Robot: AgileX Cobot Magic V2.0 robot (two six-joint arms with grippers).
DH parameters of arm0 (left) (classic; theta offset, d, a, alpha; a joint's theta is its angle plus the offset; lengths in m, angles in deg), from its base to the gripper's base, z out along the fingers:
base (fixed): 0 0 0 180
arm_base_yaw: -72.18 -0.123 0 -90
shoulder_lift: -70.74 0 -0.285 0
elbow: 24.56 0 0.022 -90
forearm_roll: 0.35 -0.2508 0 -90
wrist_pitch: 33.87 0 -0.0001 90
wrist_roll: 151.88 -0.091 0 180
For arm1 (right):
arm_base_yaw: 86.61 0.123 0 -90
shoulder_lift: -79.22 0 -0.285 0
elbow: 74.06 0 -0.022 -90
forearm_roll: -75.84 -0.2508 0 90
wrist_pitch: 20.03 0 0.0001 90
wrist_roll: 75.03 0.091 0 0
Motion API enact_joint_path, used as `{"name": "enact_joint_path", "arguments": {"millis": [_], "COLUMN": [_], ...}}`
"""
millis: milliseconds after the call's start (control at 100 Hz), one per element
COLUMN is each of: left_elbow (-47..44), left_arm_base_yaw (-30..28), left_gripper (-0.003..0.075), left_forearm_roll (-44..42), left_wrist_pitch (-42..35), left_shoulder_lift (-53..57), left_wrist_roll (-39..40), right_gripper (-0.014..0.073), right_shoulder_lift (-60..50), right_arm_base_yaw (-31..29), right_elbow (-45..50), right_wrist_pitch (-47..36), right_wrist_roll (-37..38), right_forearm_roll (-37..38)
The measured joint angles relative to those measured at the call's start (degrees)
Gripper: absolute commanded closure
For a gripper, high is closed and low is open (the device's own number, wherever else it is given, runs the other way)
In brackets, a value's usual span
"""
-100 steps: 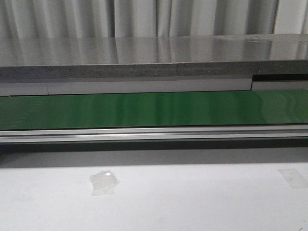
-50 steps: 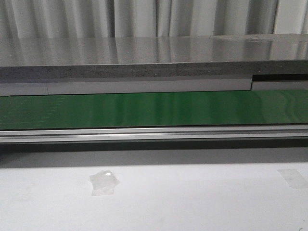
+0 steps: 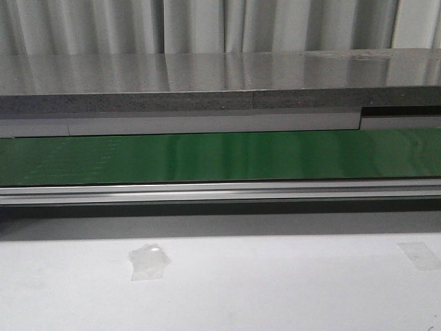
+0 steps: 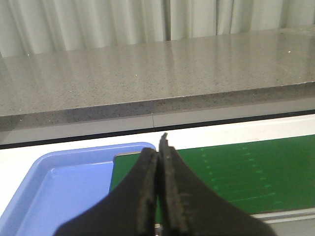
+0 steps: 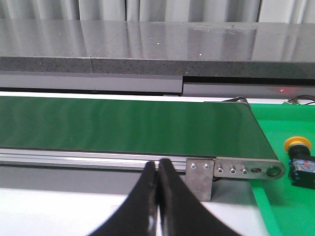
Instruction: Move button from left to right
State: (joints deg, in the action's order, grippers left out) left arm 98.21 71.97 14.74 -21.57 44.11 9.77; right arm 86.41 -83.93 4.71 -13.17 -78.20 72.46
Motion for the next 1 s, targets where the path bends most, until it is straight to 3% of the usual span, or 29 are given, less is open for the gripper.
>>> {"name": "enact_joint_path", "arguments": {"millis": [640, 890, 1000], "left_elbow": [0.0, -0.6, -3.3], "left_arm_base_yaw": [0.0, 0.0, 0.0], "left_gripper": [0.074, 0.074, 0.074], "left_forearm_roll": [-1.1, -17.0, -19.5], "left_wrist_pitch": [-0.4, -2.9, -5.4], "left_shoulder_lift": [0.0, 0.3, 1.9], "left_wrist_roll": [0.0, 17.1, 19.7], "right_gripper": [0.0662, 0.0662, 0.0662], "right_shoulder_lift": [0.0, 0.0, 0.0], "right_arm_base_yaw": [0.0, 0.0, 0.0], "right_elbow": [0.0, 0.0, 0.0], "right_wrist_pitch": [0.0, 0.0, 0.0], "right_wrist_roll": [0.0, 0.0, 0.0], "right_forearm_roll": [0.0, 0.0, 0.0]}}
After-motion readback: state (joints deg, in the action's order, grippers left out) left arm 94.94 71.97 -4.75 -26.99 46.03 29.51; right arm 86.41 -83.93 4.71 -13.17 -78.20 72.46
